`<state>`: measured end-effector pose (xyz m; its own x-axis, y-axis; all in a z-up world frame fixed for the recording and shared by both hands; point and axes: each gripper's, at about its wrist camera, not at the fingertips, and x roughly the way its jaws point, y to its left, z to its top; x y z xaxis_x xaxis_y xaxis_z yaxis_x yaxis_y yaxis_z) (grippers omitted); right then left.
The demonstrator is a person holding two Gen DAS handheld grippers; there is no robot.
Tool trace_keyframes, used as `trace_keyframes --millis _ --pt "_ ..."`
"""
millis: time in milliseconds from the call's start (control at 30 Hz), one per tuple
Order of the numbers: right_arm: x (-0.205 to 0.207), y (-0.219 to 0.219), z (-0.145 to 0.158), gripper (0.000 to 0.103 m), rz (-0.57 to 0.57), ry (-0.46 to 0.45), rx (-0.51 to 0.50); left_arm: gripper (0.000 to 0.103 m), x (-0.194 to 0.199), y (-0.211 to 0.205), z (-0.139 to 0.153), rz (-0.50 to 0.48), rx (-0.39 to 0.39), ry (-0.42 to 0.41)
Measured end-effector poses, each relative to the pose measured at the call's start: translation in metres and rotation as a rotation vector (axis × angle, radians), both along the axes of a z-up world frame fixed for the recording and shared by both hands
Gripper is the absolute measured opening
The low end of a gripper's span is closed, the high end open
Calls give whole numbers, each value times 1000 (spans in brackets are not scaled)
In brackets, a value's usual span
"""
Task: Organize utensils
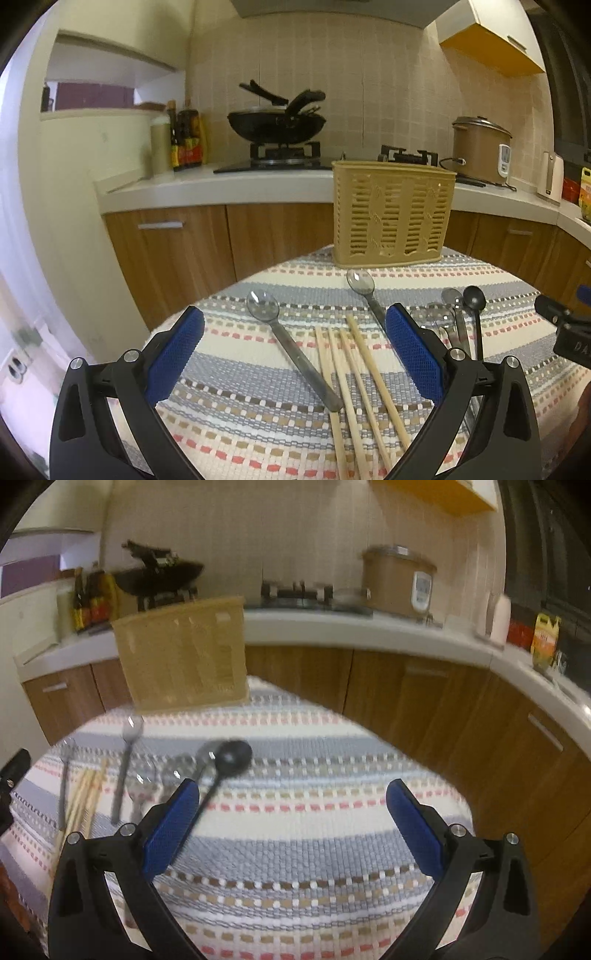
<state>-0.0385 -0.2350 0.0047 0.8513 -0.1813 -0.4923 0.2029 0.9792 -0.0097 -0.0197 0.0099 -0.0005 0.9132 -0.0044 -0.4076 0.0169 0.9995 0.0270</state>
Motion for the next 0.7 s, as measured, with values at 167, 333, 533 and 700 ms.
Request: trace_keyframes --millis 167,333,533,700 --pt "-26 19 20 97 10 -210 -45 95 -9 2 5 2 -9 -72" --pt "-43 17 17 97 11 -322 -13 95 -11 0 6 -4 1 -99" --pt "-38 27 14 97 46 -285 -53 95 -12 -2 4 -11 17 -101" --pt "-39 35 13 97 63 -290 -82 95 -13 -3 3 -6 29 -111"
